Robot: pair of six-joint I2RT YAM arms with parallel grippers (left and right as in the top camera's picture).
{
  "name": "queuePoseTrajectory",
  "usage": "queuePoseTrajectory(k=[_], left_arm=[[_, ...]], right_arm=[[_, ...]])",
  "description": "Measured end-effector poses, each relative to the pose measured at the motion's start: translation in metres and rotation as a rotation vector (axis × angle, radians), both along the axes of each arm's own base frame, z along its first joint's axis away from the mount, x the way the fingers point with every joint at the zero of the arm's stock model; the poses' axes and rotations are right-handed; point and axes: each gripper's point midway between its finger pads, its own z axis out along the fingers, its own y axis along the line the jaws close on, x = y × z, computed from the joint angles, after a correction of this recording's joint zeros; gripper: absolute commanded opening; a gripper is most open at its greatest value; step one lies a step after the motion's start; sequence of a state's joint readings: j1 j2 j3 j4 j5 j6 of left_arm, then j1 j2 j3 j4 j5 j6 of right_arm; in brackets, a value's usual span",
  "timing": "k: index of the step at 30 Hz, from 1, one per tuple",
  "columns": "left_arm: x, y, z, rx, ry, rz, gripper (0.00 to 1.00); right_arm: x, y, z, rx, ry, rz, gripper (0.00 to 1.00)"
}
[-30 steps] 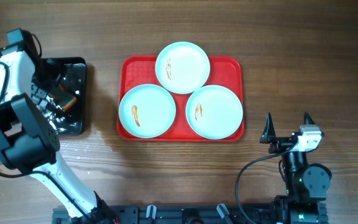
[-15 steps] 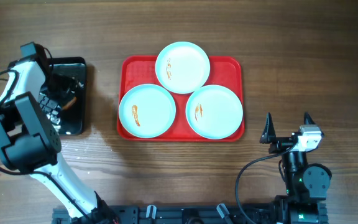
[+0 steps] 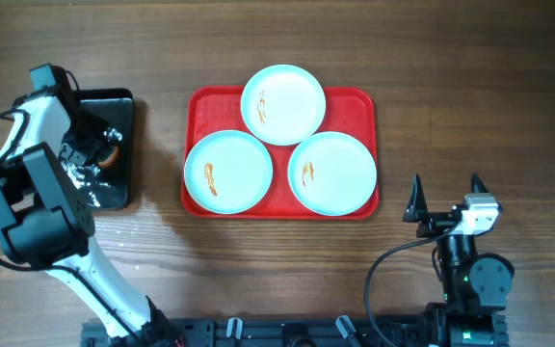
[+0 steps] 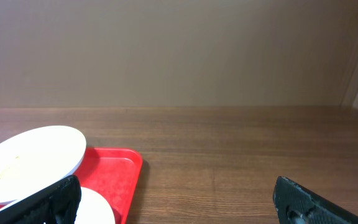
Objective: Clean dirty plates on tray and stack at the side
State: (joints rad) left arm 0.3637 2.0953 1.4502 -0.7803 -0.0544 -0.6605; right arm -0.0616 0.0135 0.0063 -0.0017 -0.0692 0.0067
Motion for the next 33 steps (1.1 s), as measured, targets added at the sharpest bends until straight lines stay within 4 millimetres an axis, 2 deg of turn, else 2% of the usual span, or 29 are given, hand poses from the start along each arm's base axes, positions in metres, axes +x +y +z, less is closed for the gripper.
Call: queuePoseTrajectory(k=[1,2,13,16,18,20,21,25,27,28,29,33], left_arm=[[0.0002,-0.0002,0.0,-0.001,-0.001,0.002,0.75],[0.0004,-0.0005,0.0,-0.003,-0.002,-0.004,1.0],[0.0022,-0.003,0.0022,-0.011,-0.01,-0.009,1.0],[-0.0002,-0.0039,0.0018,-0.014,0.0,-0.009,0.91],[-0.0018,-0.0037,0.0017,-0.013,0.007,-0.007,0.75],[-0.0034,-0.0038,0.0014,-0.016,0.012,-0.003,0.51],[-0.0038,-0.0041,0.0011,-0.016,0.014,-0.005,0.44],[-0.0039,-0.0049,0.0006,-0.02,0.014,-0.01,0.29],[-0.0042,-0.0051,0.0004,-0.021,0.014,-0.006,0.17],[-0.0041,-0.0052,0.0004,-0.022,0.013,-0.004,0.07],[-0.0044,-0.0053,0.0002,-0.022,0.014,-0.004,0.04],[-0.0053,-0.0063,0.0,-0.027,0.018,-0.008,0.04]], right_arm=[[0.0,0.0,0.0,0.0,0.0,0.0,1.0],[0.0,0.0,0.0,0.0,0.0,0.0,1.0],[0.0,0.0,0.0001,0.0,0.0,0.0,1.0],[0.0,0.0,0.0,0.0,0.0,0.0,1.0],[0.0,0.0,0.0,0.0,0.0,0.0,1.0],[0.0,0.0,0.0001,0.0,0.0,0.0,1.0],[0.0,0.0,0.0,0.0,0.0,0.0,1.0],[0.0,0.0,0.0,0.0,0.0,0.0,1.0],[0.0,0.0,0.0001,0.0,0.0,0.0,1.0],[0.0,0.0,0.0001,0.0,0.0,0.0,1.0],[0.0,0.0,0.0001,0.0,0.0,0.0,1.0],[0.0,0.0,0.0001,0.0,0.0,0.0,1.0]])
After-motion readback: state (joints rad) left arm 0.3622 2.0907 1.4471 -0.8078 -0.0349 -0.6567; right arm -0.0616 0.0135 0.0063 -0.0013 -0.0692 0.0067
